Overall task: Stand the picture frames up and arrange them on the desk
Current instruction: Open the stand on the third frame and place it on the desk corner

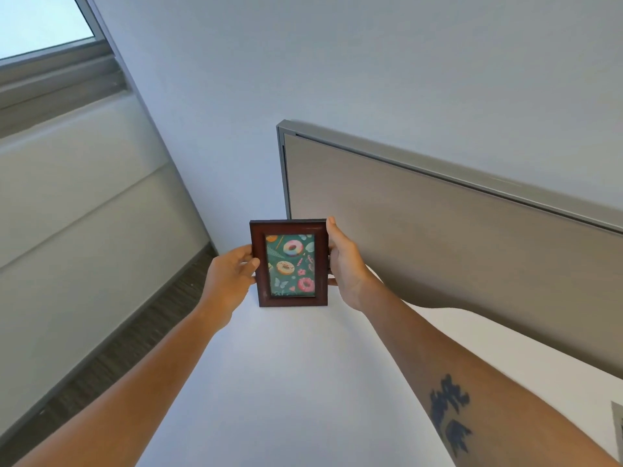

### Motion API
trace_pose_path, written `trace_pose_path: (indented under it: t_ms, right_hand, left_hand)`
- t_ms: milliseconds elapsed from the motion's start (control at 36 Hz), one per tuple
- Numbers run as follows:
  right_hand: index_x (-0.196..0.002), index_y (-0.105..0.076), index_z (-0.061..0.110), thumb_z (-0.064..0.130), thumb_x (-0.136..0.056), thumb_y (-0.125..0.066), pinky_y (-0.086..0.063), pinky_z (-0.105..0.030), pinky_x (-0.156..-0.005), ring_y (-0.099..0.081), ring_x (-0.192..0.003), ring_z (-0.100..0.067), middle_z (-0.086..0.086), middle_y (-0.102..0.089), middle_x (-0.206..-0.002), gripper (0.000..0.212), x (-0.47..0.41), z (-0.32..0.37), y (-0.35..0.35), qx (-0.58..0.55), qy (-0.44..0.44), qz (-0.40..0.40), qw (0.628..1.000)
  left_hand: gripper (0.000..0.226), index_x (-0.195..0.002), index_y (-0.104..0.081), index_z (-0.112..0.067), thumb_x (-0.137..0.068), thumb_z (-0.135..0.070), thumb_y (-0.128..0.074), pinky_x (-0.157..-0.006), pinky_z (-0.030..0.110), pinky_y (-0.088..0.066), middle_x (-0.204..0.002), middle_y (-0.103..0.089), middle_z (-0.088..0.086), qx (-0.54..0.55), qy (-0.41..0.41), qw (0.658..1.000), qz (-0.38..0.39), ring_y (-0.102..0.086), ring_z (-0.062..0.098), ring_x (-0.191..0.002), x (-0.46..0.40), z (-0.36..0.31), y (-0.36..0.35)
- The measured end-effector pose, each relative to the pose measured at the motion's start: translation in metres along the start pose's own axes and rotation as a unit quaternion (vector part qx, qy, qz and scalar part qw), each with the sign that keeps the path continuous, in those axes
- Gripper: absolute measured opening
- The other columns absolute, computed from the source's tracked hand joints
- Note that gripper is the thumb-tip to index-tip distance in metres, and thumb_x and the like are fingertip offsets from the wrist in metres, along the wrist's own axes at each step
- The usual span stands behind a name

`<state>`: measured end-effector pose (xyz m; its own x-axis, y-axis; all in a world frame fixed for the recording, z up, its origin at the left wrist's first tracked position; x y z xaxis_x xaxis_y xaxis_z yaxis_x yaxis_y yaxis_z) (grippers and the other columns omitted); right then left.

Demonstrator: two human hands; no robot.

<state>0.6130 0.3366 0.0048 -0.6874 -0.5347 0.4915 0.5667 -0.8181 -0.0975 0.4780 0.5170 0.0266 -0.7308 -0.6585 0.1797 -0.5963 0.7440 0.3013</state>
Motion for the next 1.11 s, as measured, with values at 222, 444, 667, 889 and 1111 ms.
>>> trace_pose_path:
  t_ms: [222, 444, 667, 889, 1111]
  right_hand:
    - [-0.127, -0.076, 0.035, 0.092, -0.093, -0.031, -0.042, -0.039, -0.108, -0.074, -0.114, -0.009, 0.010, -0.083, -0.119, 0.080, 0.003, -0.005, -0.004, 0.015, -0.008, 0.015, 1.000]
    - [-0.161, -0.046, 0.029, 0.075, -0.106, -0.017, -0.020, -0.055, -0.132, -0.042, -0.157, -0.029, -0.001, -0.053, -0.165, 0.077, 0.038, -0.010, 0.018, 0.327, 0.090, -0.067, 0.938]
    - [-0.171, -0.026, 0.010, 0.058, -0.110, -0.020, -0.008, -0.047, -0.138, -0.013, -0.170, -0.028, -0.010, -0.015, -0.183, 0.078, 0.100, -0.043, 0.047, 0.592, 0.254, -0.176, 0.745]
    - [-0.175, 0.004, 0.017, 0.056, -0.111, -0.020, 0.003, -0.042, -0.137, 0.022, -0.167, -0.016, 0.001, 0.021, -0.182, 0.078, 0.182, -0.077, 0.053, 0.606, 0.251, -0.165, 0.737]
    - [-0.175, 0.004, 0.019, 0.054, -0.113, -0.018, 0.008, -0.039, -0.134, 0.022, -0.167, -0.014, 0.005, 0.021, -0.182, 0.075, 0.286, -0.106, 0.061, 0.590, 0.247, -0.193, 0.744]
  left_hand:
    - [0.031, -0.134, -0.066, -0.012, -0.104, -0.014, -0.060, -0.102, 0.053, -0.058, -0.119, -0.074, 0.002, -0.008, 0.012, 1.000, -0.002, -0.071, 0.023, -0.115, 0.004, 0.003, 0.004]
    - [0.063, -0.153, -0.044, -0.028, -0.097, -0.049, -0.063, -0.120, 0.051, -0.041, -0.155, -0.053, -0.002, -0.163, -0.053, 0.985, -0.014, -0.050, 0.021, -0.144, 0.022, 0.013, 0.005]
    - [0.100, -0.167, 0.000, -0.016, -0.095, -0.079, -0.025, -0.125, 0.067, -0.003, -0.176, 0.009, 0.006, -0.460, -0.246, 0.852, -0.047, 0.010, 0.031, -0.163, 0.091, 0.012, -0.013]
    - [0.100, -0.167, 0.001, -0.015, -0.094, -0.080, -0.021, -0.125, 0.069, -0.014, -0.177, 0.007, 0.006, -0.463, -0.264, 0.846, -0.003, 0.002, 0.035, -0.163, 0.171, 0.002, -0.033]
    - [0.100, -0.167, -0.005, -0.014, -0.093, -0.081, -0.013, -0.126, 0.067, -0.014, -0.176, 0.008, 0.008, -0.481, -0.264, 0.835, 0.046, -0.001, 0.036, -0.161, 0.263, -0.013, -0.054]
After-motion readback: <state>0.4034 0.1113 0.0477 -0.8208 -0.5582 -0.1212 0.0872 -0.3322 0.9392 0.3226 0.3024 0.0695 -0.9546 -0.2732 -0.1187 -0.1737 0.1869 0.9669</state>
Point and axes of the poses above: each hand's wrist, its own x-axis away from the middle knuckle, its own y-axis out of the back of the hand, z = x × y, the point moved 8 cm from there along -x, towards the middle knuckle
